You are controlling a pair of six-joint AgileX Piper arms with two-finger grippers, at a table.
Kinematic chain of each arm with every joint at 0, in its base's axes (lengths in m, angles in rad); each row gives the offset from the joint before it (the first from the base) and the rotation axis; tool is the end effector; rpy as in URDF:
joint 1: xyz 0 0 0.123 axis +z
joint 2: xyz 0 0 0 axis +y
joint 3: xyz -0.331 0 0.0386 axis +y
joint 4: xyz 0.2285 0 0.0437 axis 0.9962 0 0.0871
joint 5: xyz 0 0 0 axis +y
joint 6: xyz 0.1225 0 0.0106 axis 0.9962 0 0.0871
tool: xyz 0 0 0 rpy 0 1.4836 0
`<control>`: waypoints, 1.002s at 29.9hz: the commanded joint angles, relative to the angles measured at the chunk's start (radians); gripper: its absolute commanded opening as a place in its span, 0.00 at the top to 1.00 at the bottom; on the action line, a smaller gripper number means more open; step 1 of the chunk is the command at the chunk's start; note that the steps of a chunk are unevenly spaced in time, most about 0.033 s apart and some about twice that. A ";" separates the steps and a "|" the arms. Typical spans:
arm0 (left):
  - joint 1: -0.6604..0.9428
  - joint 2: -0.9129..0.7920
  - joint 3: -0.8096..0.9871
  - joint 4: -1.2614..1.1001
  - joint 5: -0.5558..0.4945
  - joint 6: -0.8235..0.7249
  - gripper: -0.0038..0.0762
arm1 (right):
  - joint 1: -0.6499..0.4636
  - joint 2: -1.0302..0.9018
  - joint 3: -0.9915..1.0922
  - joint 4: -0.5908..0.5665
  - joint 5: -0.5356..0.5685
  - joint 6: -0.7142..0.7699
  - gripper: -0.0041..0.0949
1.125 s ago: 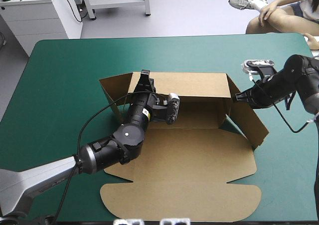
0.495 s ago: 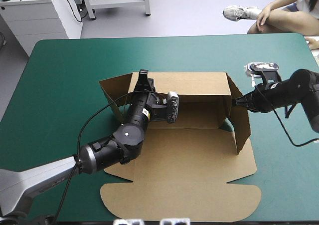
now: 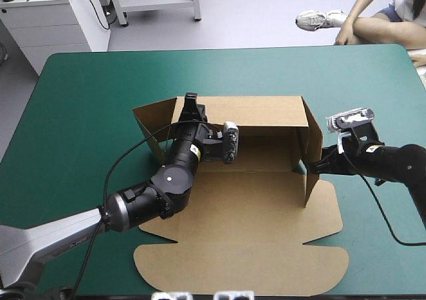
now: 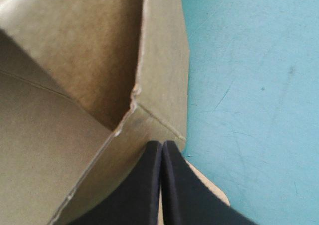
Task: Fold the box
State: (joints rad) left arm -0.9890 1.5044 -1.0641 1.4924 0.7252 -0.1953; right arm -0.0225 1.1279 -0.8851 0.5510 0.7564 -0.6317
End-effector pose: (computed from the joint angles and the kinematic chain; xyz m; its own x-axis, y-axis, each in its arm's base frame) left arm 0.2471 -0.2276 0.3602 0.2156 0.9764 -0.0105 0.3025 -0.0566 0.9515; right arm 0.2034 0.0397 0.3411 -0.6768 -0.1806 -0.7136 -0.3710 0.9210 0.1187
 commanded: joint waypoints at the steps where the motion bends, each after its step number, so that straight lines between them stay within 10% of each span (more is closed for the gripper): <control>1: -0.003 -0.036 -0.030 0.056 0.017 -0.017 0.93 | -0.003 -0.029 -0.020 0.046 -0.015 -0.094 0.98; 8: -0.003 -0.036 -0.030 0.056 0.018 -0.017 0.93 | -0.003 -0.027 -0.026 0.050 0.035 -0.200 0.88; 20: -0.003 -0.036 -0.030 0.056 0.009 -0.015 0.93 | -0.003 0.022 -0.056 -0.006 0.057 -0.284 0.31; 30: -0.003 -0.036 -0.030 0.056 0.012 -0.015 0.93 | -0.003 0.159 -0.057 0.262 0.034 -0.562 0.28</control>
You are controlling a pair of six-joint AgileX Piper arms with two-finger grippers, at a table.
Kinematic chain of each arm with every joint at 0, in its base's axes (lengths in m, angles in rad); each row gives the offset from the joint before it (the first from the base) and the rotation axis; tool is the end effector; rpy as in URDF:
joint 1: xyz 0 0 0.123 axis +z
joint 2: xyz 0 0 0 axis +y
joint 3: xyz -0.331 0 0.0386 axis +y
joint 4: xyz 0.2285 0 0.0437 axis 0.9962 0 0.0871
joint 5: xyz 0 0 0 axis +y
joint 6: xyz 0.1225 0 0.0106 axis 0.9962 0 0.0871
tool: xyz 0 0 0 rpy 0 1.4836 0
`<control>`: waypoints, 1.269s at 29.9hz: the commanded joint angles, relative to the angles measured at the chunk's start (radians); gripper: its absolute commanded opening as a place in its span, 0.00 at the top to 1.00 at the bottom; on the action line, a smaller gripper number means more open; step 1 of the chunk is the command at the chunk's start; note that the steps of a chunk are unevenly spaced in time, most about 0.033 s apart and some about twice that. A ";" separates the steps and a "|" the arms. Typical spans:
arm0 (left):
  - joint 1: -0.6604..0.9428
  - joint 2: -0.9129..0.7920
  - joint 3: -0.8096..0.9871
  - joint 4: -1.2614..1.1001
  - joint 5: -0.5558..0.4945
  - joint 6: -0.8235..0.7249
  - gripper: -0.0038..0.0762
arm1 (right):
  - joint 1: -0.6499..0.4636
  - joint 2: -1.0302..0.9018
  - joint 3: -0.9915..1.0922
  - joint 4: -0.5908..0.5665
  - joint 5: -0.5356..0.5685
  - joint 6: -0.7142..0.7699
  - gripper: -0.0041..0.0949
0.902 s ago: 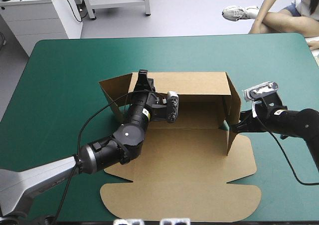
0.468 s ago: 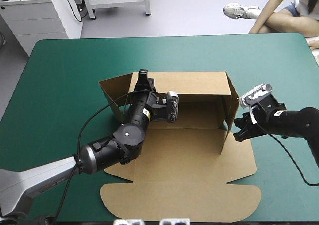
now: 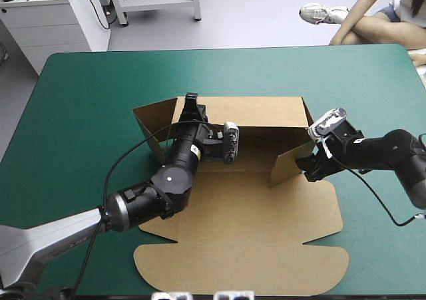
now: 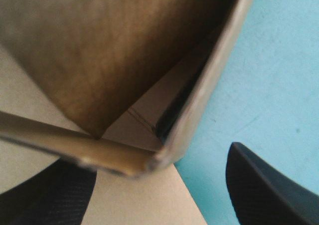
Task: Fold the box
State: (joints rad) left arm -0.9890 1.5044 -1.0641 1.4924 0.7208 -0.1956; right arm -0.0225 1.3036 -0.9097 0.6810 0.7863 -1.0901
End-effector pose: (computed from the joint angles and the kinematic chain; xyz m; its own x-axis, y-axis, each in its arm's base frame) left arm 0.2470 -0.2281 0.3601 0.2195 0.9755 -0.0121 0.3033 -0.0565 0.9512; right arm 0.2411 0.0494 0.3144 -0.5679 -0.4706 -0.6753 -0.6402 0.7682 0.0030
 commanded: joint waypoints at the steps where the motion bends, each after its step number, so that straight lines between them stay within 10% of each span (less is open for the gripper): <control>1: -0.003 -0.036 -0.030 0.056 0.017 -0.014 0.93 | -0.003 -0.016 -0.033 0.156 0.023 -0.122 0.28; 16: -0.003 -0.036 -0.030 0.056 0.013 -0.016 0.93 | -0.003 -0.077 0.133 0.497 -0.071 -0.214 0.33; 25: -0.003 -0.036 -0.030 0.056 0.005 -0.016 0.93 | 0.025 -0.161 0.205 0.494 -0.150 -0.239 0.36; 38: -0.003 -0.036 -0.030 0.056 0.005 -0.016 0.93 | 0.299 -0.149 0.270 0.548 -0.680 -0.289 0.37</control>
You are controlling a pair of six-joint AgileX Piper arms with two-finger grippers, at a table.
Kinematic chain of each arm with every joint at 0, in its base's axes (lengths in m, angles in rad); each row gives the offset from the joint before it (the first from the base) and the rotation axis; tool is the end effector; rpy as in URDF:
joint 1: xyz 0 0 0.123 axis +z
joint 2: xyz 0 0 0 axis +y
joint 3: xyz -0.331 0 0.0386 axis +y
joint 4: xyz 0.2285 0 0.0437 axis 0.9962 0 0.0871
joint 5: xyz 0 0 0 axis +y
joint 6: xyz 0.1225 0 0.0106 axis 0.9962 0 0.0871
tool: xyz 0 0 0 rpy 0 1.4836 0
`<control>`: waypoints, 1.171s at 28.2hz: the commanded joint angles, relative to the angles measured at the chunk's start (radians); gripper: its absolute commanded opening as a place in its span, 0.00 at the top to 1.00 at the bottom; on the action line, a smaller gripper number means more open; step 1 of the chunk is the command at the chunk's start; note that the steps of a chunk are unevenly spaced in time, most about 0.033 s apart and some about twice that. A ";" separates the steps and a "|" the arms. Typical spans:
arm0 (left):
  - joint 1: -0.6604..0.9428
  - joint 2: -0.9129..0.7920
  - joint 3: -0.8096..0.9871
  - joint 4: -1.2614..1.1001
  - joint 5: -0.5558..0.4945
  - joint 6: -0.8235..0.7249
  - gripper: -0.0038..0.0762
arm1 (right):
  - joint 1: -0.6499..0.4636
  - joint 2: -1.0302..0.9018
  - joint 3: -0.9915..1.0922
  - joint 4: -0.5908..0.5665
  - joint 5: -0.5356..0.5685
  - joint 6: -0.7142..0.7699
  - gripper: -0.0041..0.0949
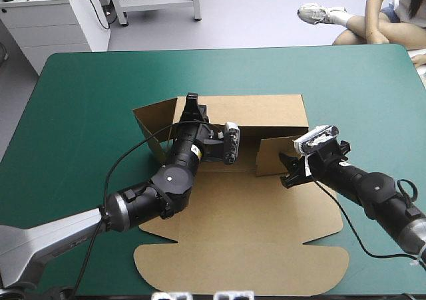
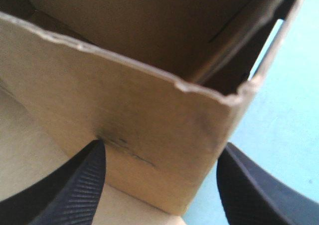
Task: Fold the box
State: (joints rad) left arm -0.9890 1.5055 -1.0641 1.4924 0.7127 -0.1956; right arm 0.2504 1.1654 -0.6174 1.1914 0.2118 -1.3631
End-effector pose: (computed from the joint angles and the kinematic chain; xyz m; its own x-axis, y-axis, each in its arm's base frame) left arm 0.2468 -0.2293 0.3596 0.2268 0.9738 -0.0138 0.3053 -0.0577 0.9505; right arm 0.2131 0.0794 0.2986 -0.4179 -0.2877 -0.8617 -0.4877 0.8713 -0.0543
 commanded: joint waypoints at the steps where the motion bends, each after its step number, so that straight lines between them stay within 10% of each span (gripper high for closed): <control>1: -0.003 -0.037 -0.030 0.056 0.013 -0.016 0.93 | 0.032 -0.005 -0.023 0.038 -0.121 -0.016 0.37; 12: -0.003 -0.037 -0.030 0.056 0.006 -0.016 0.93 | 0.042 0.003 -0.023 0.042 -0.014 -0.012 0.37; 33: -0.003 -0.037 -0.030 0.056 -0.051 -0.016 0.93 | 0.042 0.146 -0.172 0.262 -0.151 -0.171 0.37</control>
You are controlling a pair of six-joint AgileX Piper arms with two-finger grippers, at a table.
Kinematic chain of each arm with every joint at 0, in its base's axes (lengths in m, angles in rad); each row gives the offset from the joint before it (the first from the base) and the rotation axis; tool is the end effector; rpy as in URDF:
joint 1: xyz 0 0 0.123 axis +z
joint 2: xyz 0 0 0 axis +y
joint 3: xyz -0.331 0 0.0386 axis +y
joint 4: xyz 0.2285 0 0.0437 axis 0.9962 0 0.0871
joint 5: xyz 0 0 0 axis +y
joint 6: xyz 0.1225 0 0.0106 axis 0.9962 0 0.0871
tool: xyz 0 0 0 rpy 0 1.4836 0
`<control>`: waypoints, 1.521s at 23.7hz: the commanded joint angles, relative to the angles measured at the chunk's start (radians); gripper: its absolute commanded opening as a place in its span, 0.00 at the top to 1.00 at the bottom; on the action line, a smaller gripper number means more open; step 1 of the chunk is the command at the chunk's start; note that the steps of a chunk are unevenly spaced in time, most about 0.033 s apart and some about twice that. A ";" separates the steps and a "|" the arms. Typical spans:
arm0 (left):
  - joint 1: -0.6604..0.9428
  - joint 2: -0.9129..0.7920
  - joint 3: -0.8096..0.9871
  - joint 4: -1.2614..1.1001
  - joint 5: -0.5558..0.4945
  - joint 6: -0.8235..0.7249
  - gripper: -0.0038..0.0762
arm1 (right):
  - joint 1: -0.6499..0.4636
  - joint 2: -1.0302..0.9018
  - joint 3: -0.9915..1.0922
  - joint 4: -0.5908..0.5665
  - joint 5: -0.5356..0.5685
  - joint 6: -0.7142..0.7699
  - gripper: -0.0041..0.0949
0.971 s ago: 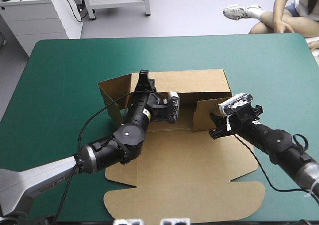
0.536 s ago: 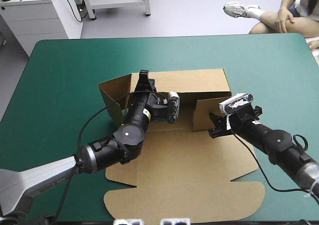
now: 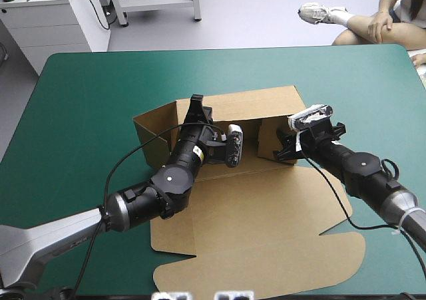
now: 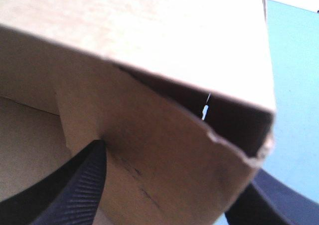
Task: Fold the box
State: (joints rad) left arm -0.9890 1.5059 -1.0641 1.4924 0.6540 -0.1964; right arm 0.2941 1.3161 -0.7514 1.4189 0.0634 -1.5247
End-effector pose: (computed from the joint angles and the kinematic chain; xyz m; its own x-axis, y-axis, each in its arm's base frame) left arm 0.2447 -0.2361 0.3583 0.2793 0.9597 -0.0324 0.3162 -0.0600 0.9468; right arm 0.2646 0.0883 0.3102 -0.4092 -0.2344 -0.8818 -0.3878 0.9195 -0.0644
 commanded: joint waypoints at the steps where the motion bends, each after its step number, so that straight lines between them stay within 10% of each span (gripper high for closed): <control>1: -0.003 -0.037 -0.030 0.056 0.008 -0.015 0.93 | -0.001 -0.004 -0.038 0.036 -0.007 -0.009 0.37; 3: -0.003 -0.037 -0.030 0.058 0.008 -0.015 0.93 | -0.001 -0.006 -0.038 0.036 -0.028 0.001 0.51; 6: -0.003 -0.037 -0.030 0.058 0.008 -0.015 0.93 | -0.001 -0.008 -0.033 0.036 0.006 0.008 0.97; 17: -0.003 -0.037 -0.030 0.089 -0.035 -0.097 0.91 | -0.004 -0.006 -0.030 0.036 0.016 0.053 0.98; 26: -0.007 -0.037 -0.033 0.256 -0.104 -0.164 0.50 | -0.010 0.056 -0.093 0.036 -0.107 0.068 0.98; 31: -0.097 -0.037 -0.029 0.254 -0.109 -0.164 0.51 | -0.043 0.137 -0.157 0.036 -0.103 0.100 0.98; 36: -0.294 -0.037 -0.029 0.224 0.113 -0.202 0.64 | -0.127 0.166 -0.169 0.033 0.014 0.124 0.98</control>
State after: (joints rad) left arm -1.2367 1.5059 -1.0638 1.6995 0.6540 -0.3721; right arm 0.2060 1.4856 -0.9016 1.4597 0.0463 -1.4133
